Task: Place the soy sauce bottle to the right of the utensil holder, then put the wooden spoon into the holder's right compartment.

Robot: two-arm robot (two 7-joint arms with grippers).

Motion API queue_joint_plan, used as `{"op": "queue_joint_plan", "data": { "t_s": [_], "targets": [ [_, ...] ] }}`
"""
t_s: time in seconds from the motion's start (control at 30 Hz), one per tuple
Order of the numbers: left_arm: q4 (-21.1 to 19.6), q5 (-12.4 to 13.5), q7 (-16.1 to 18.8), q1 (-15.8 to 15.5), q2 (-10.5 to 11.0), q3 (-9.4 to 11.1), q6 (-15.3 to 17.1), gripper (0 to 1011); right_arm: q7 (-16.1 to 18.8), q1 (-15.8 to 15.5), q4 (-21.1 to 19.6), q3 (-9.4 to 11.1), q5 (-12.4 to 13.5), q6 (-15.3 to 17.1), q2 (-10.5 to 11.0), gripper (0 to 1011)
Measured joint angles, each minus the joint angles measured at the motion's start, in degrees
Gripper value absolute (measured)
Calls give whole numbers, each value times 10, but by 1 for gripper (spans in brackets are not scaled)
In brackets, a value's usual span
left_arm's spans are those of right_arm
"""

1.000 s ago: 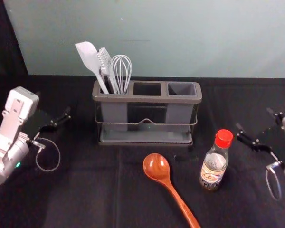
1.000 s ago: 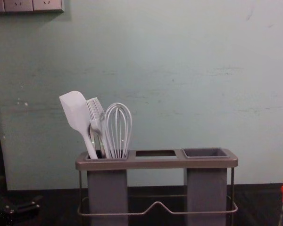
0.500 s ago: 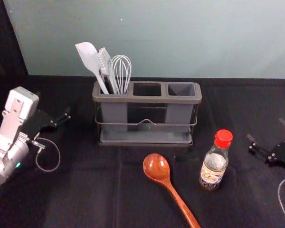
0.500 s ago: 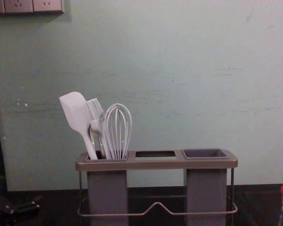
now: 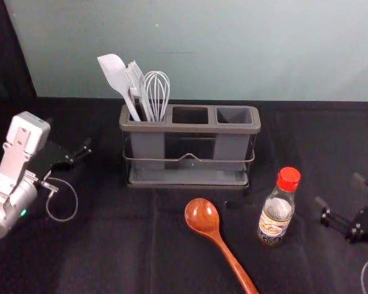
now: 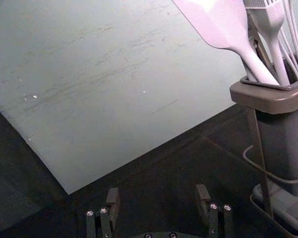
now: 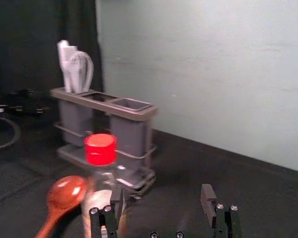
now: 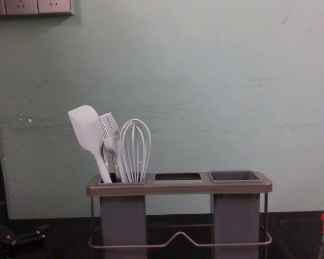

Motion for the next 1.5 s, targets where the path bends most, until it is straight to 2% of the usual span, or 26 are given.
{"op": "queue_joint_plan", "data": {
  "t_s": [0.13,0.27,0.4,0.57,0.77,1.2,1.5],
  "targets": [
    [0,0,0,0,0,0,0,1005,27,-24,-24,10,20,9,14,1002],
    [0,0,0,0,0,0,0,1005,41,-37,-42,14,22,12,18,1002],
    [0,0,0,0,0,0,0,1005,52,-32,-48,8,21,17,15,1002],
    [0,0,0,0,0,0,0,1005,65,1,-41,-12,16,33,-1,1002],
    [0,0,0,0,0,0,0,1005,84,60,-16,-39,12,61,-32,1002],
    [0,0,0,0,0,0,0,1005,103,123,19,-57,-2,97,-73,1002],
    [0,0,0,0,0,0,0,1005,114,144,30,-61,-17,111,-88,1002]
  ]
}}
